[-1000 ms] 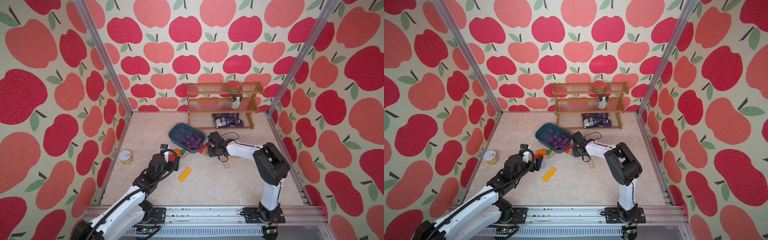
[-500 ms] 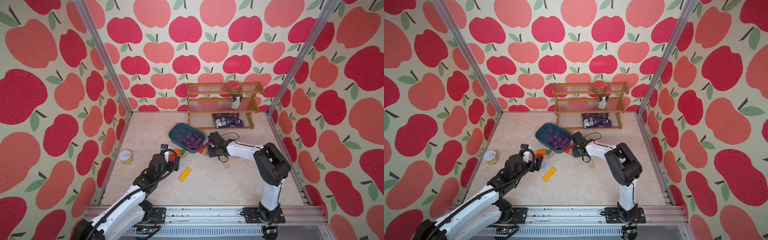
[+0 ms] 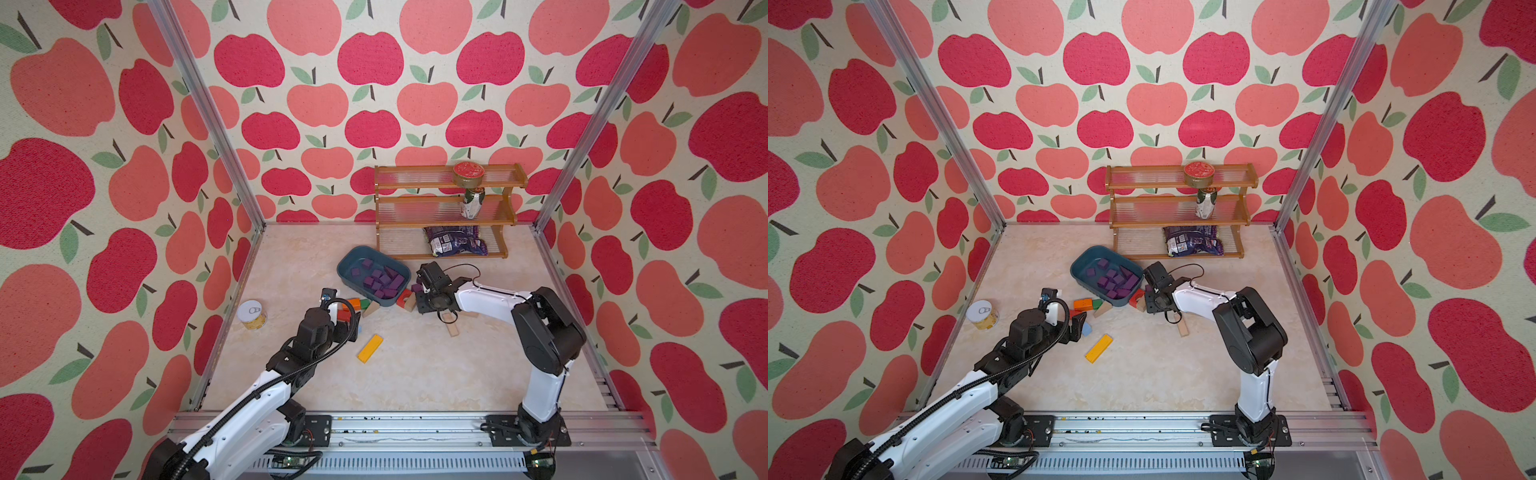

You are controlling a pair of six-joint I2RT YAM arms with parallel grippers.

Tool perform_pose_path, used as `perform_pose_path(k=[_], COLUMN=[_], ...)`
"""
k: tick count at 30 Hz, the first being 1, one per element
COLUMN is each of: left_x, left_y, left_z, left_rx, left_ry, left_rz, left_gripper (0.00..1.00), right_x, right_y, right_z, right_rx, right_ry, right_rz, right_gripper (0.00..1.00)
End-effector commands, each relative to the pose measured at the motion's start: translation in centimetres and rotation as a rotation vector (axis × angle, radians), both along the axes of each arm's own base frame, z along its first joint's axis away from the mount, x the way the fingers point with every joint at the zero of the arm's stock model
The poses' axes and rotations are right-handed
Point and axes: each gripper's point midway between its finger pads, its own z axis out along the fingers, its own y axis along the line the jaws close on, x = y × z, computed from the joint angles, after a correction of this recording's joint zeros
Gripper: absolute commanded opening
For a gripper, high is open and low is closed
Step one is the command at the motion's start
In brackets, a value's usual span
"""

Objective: Pick purple bricks into the storage bin
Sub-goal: Pick up the building block from the center of the board.

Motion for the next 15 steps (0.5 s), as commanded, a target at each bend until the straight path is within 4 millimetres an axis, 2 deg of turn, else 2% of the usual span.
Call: perform_pose_path(k=[1,8,15], left_x=[-0.1,0.0,0.0], left_y=[0.1,0.2,0.2], left_z=[-0.4,-0.4,-0.5], left_rx=[-0.018,-0.014,-0.015], left_ry=[0.011,0.011,0.012], left_rz=[0.006,0.014,0.017], left_gripper=[0.99,0.99,0.99], right_x=[-0.3,-0.6,-0.9], right_y=[-0.1,-0.1,0.8], right_z=[1.3,2.2,4.5], right_rx=[0.012,0.030,0.065], right_ry=[0.002,-0.015,-0.052], right_rz=[-0.005,-0.015,0.005], right_gripper=[0.25,0.25,0.25])
